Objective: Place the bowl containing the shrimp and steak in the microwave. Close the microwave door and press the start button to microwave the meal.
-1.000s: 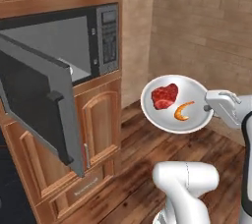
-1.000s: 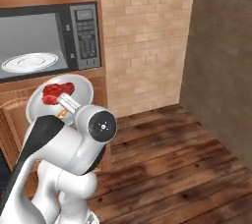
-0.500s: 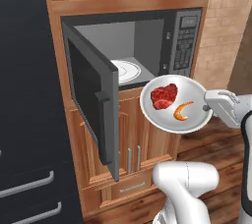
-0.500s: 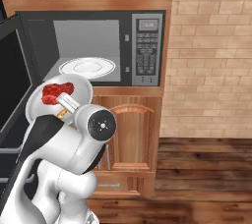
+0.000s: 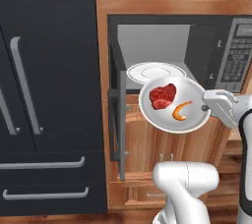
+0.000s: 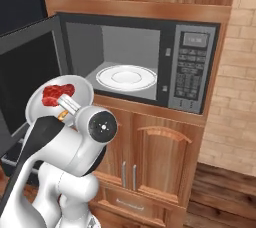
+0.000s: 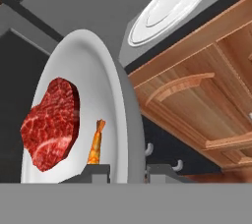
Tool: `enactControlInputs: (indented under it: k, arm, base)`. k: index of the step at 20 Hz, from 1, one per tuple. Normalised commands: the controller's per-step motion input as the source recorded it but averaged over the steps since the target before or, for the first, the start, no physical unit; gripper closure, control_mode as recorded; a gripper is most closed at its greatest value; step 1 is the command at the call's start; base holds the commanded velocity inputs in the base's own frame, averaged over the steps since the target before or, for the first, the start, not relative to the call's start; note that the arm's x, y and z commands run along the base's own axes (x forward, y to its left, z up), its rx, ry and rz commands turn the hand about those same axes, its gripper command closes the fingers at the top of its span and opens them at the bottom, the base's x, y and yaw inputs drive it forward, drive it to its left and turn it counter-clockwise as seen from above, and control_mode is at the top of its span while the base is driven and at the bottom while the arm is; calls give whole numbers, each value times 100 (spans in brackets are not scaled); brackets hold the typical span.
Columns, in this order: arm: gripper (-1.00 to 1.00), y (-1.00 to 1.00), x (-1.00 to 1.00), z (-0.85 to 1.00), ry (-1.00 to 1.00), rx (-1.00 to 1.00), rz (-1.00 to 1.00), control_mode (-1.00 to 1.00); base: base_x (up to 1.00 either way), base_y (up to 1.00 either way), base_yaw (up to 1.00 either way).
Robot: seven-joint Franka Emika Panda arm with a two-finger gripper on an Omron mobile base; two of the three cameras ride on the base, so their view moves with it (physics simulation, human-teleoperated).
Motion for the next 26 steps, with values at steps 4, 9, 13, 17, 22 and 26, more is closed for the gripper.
enactControlInputs:
  k: [4, 9, 13, 17, 22, 26]
  arm:
    - [100, 0, 0, 0, 0, 0, 0, 100]
    - [100, 0, 0, 0, 0, 0, 0, 100]
    - [100, 0, 0, 0, 0, 0, 0, 100]
    - [100, 0, 0, 0, 0, 0, 0, 100]
    - [100, 0, 0, 0, 0, 0, 0, 100]
    - [100, 0, 0, 0, 0, 0, 0, 100]
  base:
    - [18, -42, 40]
    - [25, -25, 29]
    - [33, -6, 5]
    - [32, -7, 0]
    - [31, -5, 0]
    - [35, -19, 0]
